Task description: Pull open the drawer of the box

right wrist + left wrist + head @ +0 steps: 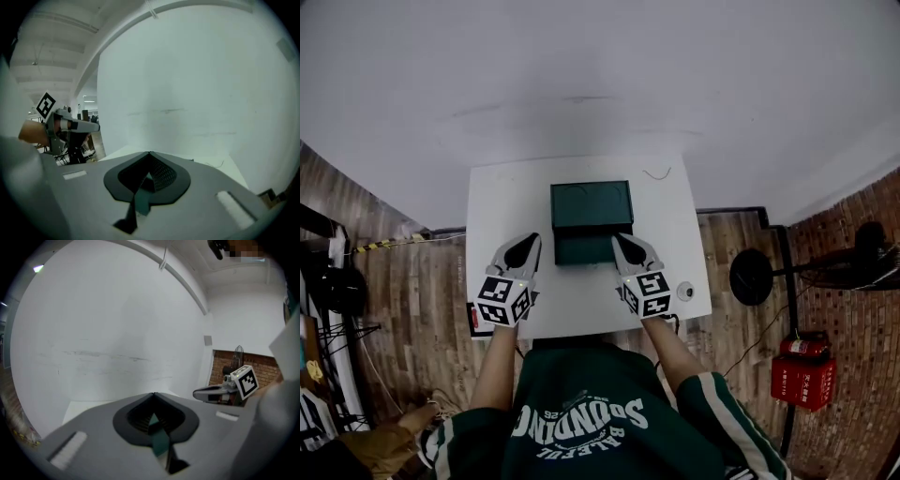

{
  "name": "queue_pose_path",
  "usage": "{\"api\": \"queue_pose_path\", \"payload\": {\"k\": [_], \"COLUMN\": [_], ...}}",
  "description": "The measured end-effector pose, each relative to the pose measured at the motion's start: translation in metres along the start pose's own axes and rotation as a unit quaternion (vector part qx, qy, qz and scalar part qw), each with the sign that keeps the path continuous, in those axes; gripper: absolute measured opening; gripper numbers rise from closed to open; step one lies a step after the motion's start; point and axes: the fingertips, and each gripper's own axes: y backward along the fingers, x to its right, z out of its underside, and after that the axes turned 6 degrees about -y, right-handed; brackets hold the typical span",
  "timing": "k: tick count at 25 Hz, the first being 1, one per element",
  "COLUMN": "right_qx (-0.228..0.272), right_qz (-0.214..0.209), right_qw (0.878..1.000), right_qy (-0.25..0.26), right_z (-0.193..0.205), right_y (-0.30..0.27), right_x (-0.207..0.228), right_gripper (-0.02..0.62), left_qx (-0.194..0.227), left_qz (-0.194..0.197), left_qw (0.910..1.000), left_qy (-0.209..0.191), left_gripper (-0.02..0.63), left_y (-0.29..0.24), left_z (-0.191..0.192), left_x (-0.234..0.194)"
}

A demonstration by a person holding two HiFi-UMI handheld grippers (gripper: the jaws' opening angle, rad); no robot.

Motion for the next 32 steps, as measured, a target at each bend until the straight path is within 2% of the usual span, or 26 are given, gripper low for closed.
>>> {"api": "queue_pose_path", "payload": {"k": [5, 9, 32], "right_qx": [0.056, 0.071, 0.058], "right_qz": [-0.011, -0.018, -0.025], "right_qw": [0.998, 0.997, 0.998], "right_qy": [-0.003, -0.001, -0.005], "right_z": [-0.052, -0.067, -0.052], "right_y": [0.009, 0.016, 0.015], "right_x": [-0.008, -0.016, -0.024], "right_gripper": [0.002, 0.002, 0.002], "left_qx": [0.015, 0.019, 0.011], "left_qz": [0.002, 0.001, 0.000], "left_qw": [0.9998, 0.9998, 0.9998], "left_qy": [-0.011, -0.010, -0.014], "left_gripper": [0.052, 0.052, 0.052], "left_y": [-0.003, 0.000, 0.003], "left_z": [-0.017, -0.021, -0.015], "left_x": [0.000, 0.001, 0.006]}}
